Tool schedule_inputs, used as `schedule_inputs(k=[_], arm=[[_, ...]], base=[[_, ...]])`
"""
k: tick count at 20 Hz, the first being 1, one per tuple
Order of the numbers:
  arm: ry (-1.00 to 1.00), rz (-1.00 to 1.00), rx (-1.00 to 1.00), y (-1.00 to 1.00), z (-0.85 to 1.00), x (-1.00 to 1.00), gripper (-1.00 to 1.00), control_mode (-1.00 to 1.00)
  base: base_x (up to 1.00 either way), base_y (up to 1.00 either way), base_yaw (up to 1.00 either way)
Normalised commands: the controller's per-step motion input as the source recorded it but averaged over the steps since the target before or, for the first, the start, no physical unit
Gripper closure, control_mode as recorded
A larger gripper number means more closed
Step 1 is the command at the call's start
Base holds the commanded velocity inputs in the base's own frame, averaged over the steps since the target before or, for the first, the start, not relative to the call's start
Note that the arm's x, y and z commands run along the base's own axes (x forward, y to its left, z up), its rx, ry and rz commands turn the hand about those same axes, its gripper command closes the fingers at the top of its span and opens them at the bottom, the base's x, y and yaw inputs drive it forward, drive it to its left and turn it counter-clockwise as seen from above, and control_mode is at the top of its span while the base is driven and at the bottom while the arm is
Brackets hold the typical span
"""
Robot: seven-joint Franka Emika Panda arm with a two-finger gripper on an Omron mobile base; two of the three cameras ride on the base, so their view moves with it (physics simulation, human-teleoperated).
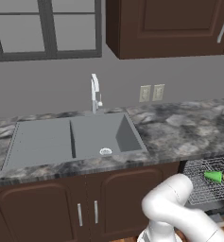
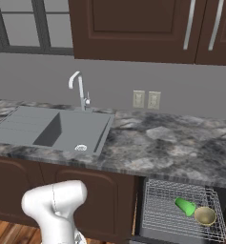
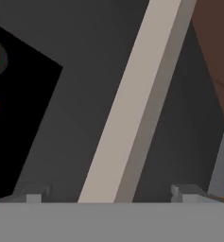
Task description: Pick up the cup and bowl from the counter, place them in the dishwasher, and close the dishwasher door.
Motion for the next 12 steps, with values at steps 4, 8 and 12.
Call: schedule_inputs(k=[4, 8, 12], arm=[[-0.16, 0.0, 0.03, -0.57, 0.3, 0.78, -1.0, -1.0], [-0.09, 0.0, 0.06, -0.47, 0.07, 0.97, -1.0, -1.0], [-0.03, 0.0, 0.04, -0.38, 0.0, 1.0, -1.0, -1.0]], base=[[0.0, 0.0, 0.0], [0.0, 0.0, 0.0], [0.0, 0.0, 0.0]])
